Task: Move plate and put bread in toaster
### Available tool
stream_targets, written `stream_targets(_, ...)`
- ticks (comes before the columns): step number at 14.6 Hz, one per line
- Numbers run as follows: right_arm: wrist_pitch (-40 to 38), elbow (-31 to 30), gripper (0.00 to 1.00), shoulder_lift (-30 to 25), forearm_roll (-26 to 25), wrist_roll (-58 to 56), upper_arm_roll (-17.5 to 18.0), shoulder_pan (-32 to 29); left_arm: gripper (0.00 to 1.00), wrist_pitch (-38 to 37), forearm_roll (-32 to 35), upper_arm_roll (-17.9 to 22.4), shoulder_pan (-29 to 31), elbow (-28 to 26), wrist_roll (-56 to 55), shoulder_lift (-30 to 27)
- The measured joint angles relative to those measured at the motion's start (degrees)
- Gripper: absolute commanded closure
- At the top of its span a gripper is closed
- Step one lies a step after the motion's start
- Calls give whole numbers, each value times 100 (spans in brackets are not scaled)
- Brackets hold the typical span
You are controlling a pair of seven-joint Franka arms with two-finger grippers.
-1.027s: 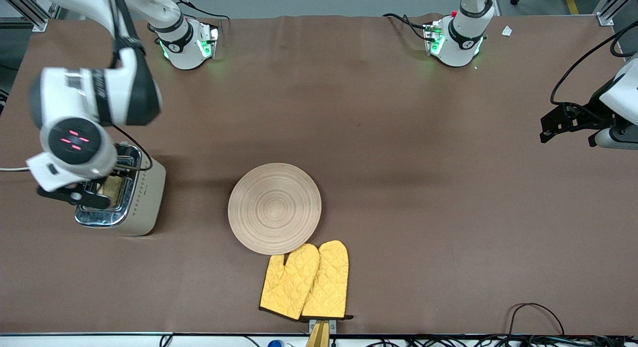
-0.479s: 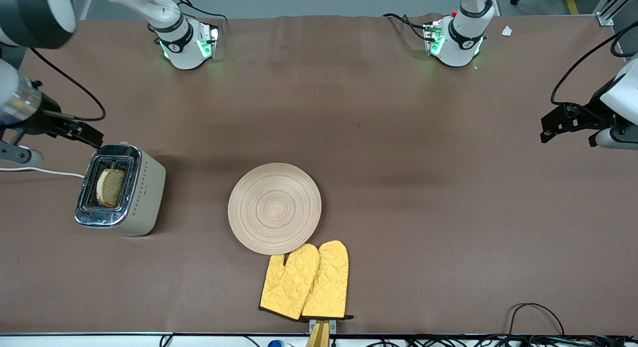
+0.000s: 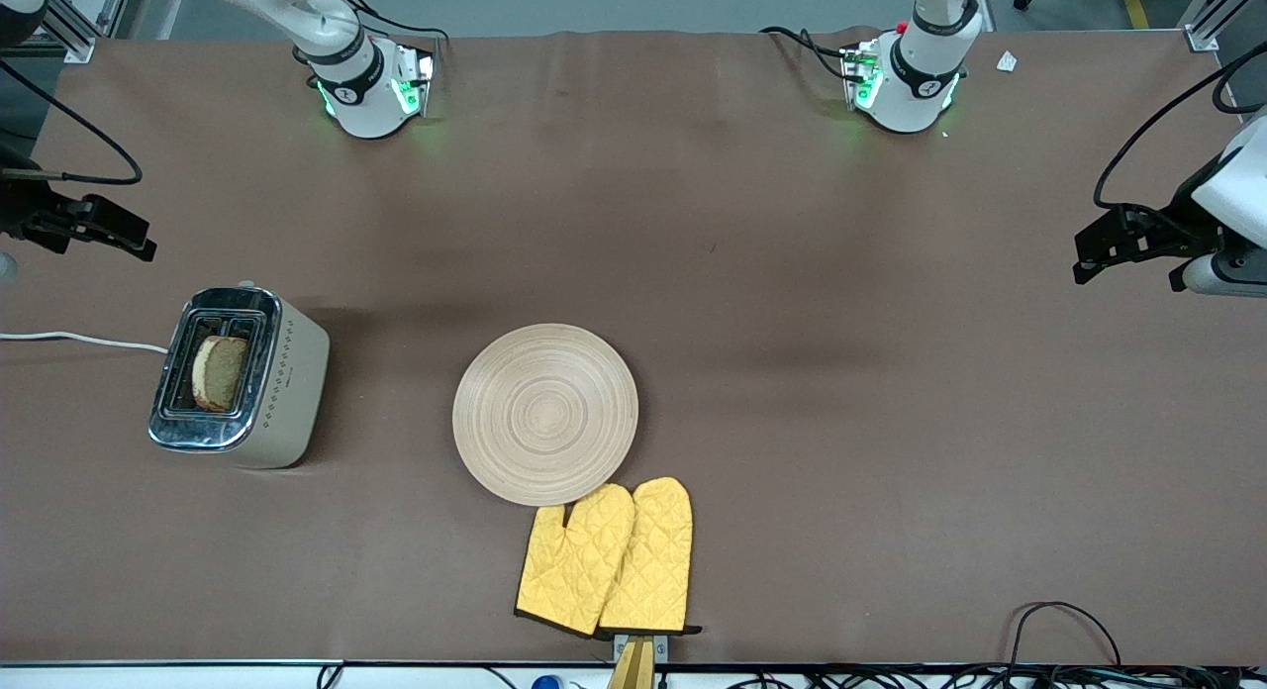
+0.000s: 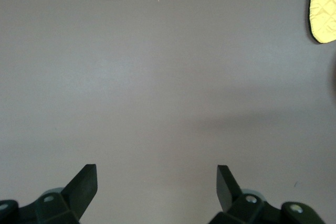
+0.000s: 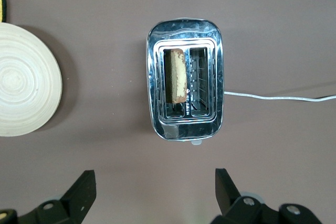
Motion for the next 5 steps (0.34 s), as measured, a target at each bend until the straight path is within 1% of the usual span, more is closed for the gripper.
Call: stream_targets(5,2,-67,0,-133,0,-250,18,1,0,0,0,1,1,-3,0,7)
